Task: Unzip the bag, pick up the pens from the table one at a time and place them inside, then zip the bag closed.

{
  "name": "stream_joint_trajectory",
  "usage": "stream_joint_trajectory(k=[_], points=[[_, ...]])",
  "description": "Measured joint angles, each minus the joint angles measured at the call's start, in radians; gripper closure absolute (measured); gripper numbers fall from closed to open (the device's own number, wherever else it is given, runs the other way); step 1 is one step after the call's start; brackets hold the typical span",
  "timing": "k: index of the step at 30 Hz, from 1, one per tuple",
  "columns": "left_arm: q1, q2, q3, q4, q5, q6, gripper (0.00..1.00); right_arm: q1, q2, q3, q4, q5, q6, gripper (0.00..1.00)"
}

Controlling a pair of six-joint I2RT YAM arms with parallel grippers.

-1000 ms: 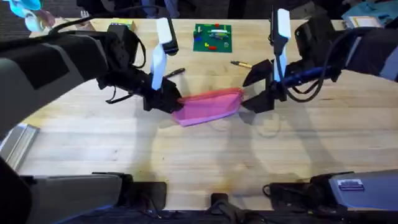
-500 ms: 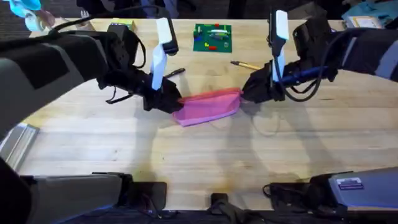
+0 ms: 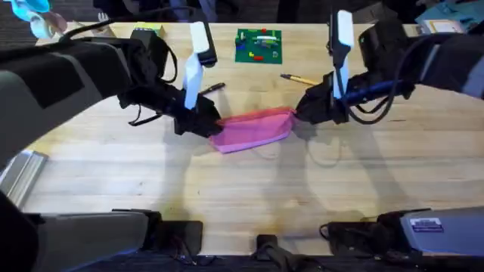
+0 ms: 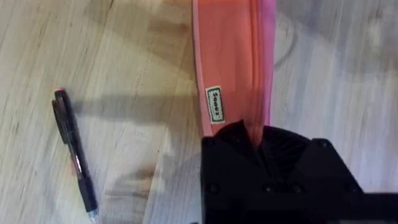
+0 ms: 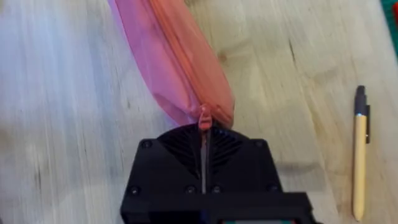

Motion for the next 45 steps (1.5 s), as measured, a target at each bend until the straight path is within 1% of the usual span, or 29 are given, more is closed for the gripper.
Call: stream_joint_trajectory(k=[7, 19, 31, 40, 45], points=[[0.0, 0.0, 0.0, 0.0, -0.001, 0.0, 0.959, 0.0, -0.088, 0.001, -0.018, 0.0, 0.0, 0.971], [0.0, 0.0, 0.0, 0.0, -0.003, 0.0, 0.959, 0.014, -0.094, 0.001, -0.025, -0.054, 0.0, 0.971], [0.0, 0.0, 0.0, -0.001, -0.003, 0.0, 0.959, 0.125, -0.094, 0.006, -0.003, -0.06, 0.0, 0.971], [0.0, 0.0, 0.0, -0.003, -0.004, 0.0, 0.959, 0.217, -0.094, 0.006, 0.058, -0.059, 0.001, 0.971], [0.0, 0.0, 0.0, -0.003, -0.004, 0.0, 0.959, 0.279, -0.094, 0.006, 0.124, -0.034, 0.037, 0.971]])
